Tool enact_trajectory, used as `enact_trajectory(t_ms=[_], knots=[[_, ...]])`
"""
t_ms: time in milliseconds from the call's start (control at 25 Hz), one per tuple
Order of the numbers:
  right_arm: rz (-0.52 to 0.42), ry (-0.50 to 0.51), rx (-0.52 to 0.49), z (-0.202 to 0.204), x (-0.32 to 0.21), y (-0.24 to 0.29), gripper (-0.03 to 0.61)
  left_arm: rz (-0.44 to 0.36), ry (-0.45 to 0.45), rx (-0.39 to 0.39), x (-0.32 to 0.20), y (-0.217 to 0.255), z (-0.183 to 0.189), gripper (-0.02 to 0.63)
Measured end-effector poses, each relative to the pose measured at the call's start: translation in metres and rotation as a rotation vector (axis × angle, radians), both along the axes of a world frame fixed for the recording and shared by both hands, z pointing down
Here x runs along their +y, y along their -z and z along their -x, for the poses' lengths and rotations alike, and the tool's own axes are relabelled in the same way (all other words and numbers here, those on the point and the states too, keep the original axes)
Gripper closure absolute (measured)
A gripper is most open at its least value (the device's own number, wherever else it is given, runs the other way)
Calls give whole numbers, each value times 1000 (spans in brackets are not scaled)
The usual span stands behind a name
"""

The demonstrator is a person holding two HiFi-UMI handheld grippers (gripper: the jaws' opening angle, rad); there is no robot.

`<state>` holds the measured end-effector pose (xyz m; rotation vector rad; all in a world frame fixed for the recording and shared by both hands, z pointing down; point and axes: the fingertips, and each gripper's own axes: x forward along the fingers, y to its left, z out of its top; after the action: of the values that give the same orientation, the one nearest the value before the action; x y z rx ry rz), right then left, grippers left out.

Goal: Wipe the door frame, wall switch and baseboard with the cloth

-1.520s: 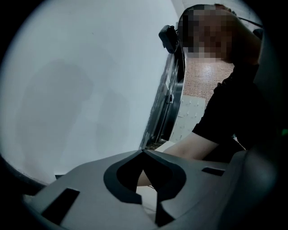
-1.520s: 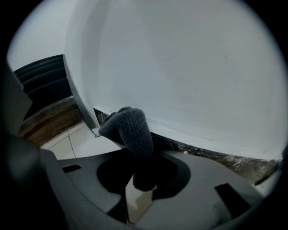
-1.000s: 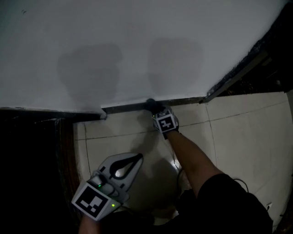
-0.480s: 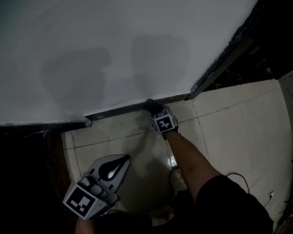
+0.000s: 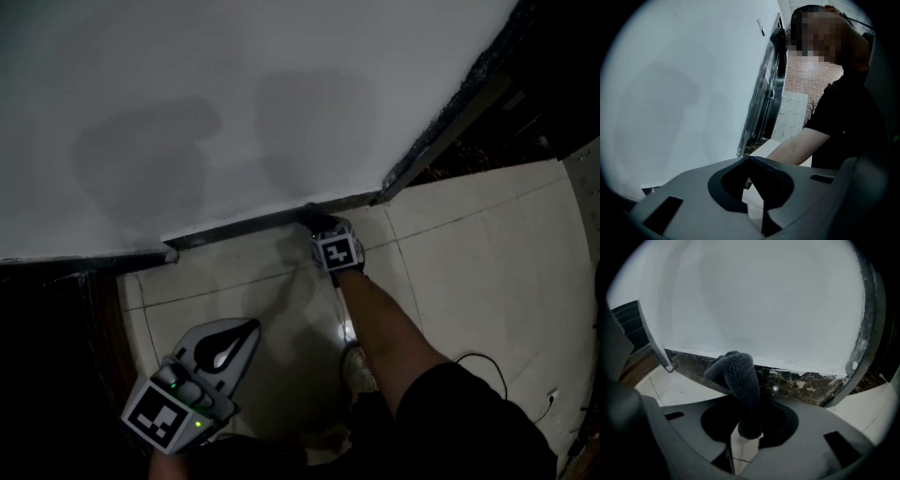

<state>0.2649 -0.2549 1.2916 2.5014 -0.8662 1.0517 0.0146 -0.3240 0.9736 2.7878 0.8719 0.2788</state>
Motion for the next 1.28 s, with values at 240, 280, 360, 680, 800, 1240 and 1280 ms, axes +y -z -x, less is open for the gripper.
enact_trajectory(t_ms=[240, 280, 360, 680, 800, 1240, 1280], knots=[[-5, -37, 14, -11, 16, 0, 486, 4, 3, -1, -2, 1, 0, 620], [1, -49, 15, -13, 21, 0, 486, 5, 1, 1, -2, 1, 0, 620], [10, -85, 21, -17, 35, -1, 485, 7, -3, 5, -1, 0, 0, 620], [15, -164, 49, -39, 75, 3, 486, 12, -8, 2, -1, -2, -2, 620], [7, -191, 48, -43, 85, 2, 486, 12, -1, -3, -4, -3, -3, 620], [0, -286, 59, -62, 115, 3, 486, 11, 10, -14, -8, -9, -8, 620], [-1, -297, 55, -61, 119, 1, 485, 9, 9, -17, -7, -10, -8, 620]])
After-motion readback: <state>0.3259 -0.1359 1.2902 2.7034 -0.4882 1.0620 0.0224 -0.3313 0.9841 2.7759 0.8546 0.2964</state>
